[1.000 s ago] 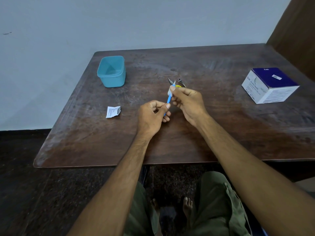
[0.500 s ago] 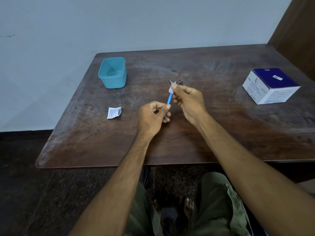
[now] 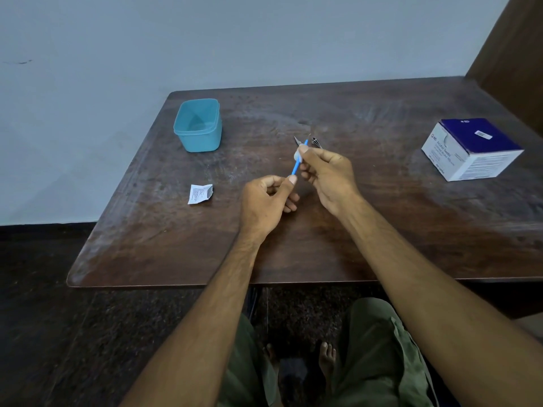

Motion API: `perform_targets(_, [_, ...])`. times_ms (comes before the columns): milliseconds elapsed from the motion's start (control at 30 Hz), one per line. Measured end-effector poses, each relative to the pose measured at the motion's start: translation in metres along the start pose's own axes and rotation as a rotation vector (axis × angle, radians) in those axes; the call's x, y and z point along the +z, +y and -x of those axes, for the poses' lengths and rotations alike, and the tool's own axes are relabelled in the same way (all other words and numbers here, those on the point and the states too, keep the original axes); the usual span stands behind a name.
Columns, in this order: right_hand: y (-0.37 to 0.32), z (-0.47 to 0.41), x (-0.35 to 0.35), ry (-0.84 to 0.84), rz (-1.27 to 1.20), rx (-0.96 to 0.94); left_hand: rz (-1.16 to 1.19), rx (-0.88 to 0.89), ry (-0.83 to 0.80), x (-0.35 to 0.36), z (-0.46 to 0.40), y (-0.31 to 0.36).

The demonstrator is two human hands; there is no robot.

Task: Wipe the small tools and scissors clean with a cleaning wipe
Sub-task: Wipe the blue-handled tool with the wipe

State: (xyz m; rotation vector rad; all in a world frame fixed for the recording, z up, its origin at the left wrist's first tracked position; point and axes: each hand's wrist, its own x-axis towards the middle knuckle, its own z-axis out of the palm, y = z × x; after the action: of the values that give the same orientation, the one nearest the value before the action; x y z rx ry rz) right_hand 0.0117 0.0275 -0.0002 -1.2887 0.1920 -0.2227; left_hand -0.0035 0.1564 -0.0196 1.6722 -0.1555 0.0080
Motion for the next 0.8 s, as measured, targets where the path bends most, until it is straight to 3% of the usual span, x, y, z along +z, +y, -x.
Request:
perform_targets(367, [0.011, 0.008, -0.001, -0.090, 0.147, -0.003, 0.072, -0.004, 0.001, -0.002, -0.002, -0.001])
perform_targets(600, [-0.003, 0.002, 0.009, 0.046, 0.018, 0.020, 0.055, -0.014, -0.005, -0.002, -0.003, -0.002])
perform_targets(800, [0.008, 0.014, 0.004, 0.043, 0.173, -0.024, 0.028, -0.008, -0.004, -0.002, -0.003, -0.004])
